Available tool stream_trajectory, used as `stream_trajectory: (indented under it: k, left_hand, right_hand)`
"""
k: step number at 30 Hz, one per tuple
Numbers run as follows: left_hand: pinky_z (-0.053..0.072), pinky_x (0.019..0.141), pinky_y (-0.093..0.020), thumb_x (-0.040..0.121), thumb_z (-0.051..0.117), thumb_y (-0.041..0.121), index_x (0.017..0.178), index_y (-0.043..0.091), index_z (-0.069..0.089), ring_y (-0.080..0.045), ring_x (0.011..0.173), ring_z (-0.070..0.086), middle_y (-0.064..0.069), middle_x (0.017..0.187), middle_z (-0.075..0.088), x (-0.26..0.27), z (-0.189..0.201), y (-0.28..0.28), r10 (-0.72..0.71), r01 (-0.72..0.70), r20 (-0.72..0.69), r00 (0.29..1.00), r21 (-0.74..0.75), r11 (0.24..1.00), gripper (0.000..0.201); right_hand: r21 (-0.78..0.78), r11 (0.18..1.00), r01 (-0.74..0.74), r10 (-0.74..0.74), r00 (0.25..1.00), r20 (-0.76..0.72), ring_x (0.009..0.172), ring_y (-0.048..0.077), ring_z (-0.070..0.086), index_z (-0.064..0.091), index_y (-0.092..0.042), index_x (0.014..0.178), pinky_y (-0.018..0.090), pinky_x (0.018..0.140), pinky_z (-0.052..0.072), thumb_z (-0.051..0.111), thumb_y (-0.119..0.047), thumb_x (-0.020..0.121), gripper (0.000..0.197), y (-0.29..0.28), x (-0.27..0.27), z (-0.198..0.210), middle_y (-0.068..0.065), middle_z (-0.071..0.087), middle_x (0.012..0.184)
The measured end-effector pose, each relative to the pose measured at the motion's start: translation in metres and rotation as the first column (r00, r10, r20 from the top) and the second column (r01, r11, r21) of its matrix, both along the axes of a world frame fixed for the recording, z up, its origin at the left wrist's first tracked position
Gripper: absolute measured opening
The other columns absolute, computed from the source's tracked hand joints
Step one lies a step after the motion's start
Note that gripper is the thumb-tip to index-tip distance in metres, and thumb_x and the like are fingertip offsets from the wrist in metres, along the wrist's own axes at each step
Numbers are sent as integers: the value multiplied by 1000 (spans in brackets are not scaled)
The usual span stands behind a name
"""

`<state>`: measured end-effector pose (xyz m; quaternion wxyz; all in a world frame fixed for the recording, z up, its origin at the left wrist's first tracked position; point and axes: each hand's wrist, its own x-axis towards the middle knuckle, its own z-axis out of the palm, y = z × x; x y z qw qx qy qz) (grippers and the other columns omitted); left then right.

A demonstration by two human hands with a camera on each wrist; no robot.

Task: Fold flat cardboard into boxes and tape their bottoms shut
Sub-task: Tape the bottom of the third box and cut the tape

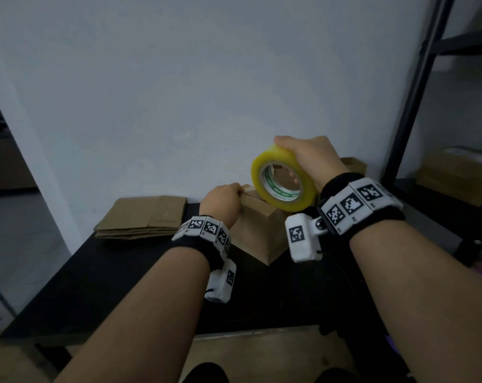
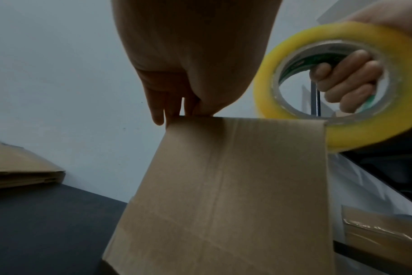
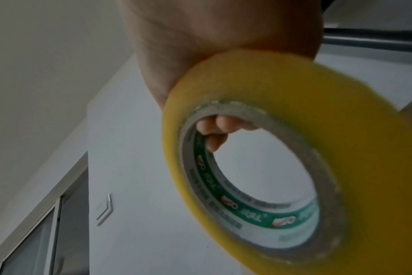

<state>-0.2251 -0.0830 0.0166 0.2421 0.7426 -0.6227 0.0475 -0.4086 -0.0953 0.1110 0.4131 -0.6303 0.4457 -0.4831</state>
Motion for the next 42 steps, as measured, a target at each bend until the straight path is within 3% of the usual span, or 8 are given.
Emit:
stream_trajectory:
  k: [3,9,18,23,28,33,38,42]
  left_hand:
    - [47,88,-39,95,35,9,127,20,57,-30,108,57,-11,118,63,-3,-1,-1,2,-2,22,1000,23,1000,41]
    - [50,81,-38,97,37,7,114,0,53,-32,105,54,-14,121,53,-13,-5,9,-49,46,214,976,19,999,24]
    - [33,110,-37,97,35,3,122,-1,53,-30,128,43,-15,136,49,-19,-4,14,-94,51,498,862,99,994,31]
    - [26,114,-39,96,35,4,126,-1,51,-29,134,37,-16,140,45,-20,-3,15,-126,54,578,806,141,989,34]
    - [31,112,-47,97,34,7,129,-1,47,-34,136,33,-17,143,42,-18,-6,14,-104,17,517,850,170,985,36]
    - [19,115,-53,102,34,19,139,12,38,-38,142,22,-14,150,35,-18,-11,13,-83,41,427,901,107,993,38]
    - [37,103,-31,101,41,31,119,14,66,-22,120,54,-3,128,63,-31,-19,15,-219,214,11,976,-267,940,35]
    - [44,90,-31,100,41,36,107,13,70,-22,108,60,-6,114,69,-32,-14,16,-189,187,6,982,-195,963,38]
  right_hand:
    - [-11,999,39,-40,997,-73,48,24,58,67,-3,82,28,50,46,76,-45,73,44,2,-12,0,9,61,56]
    - [37,996,78,-69,979,-190,41,22,50,65,-3,72,23,44,41,72,-39,77,37,11,-35,-13,10,55,49]
    - [124,989,86,-61,980,-191,48,21,52,66,-6,77,25,45,41,70,-35,79,29,14,-54,-32,11,57,59]
    - [169,982,84,-55,984,-167,48,20,51,64,-7,75,27,47,41,70,-36,80,30,14,-57,-47,10,55,57]
    - [188,978,90,-58,984,-168,45,21,52,65,-6,72,25,47,42,71,-38,79,33,13,-55,-61,8,54,51]
    - [191,977,90,-57,983,-173,47,20,53,67,-4,77,25,47,44,70,-39,78,34,10,-46,-67,8,56,53]
    - [197,977,83,-49,984,-172,51,21,55,69,-3,83,27,50,45,70,-40,78,37,6,-46,-68,9,58,57]
    - [204,975,82,-49,985,-164,51,20,55,69,-3,83,26,49,45,69,-39,79,37,6,-46,-70,9,59,59]
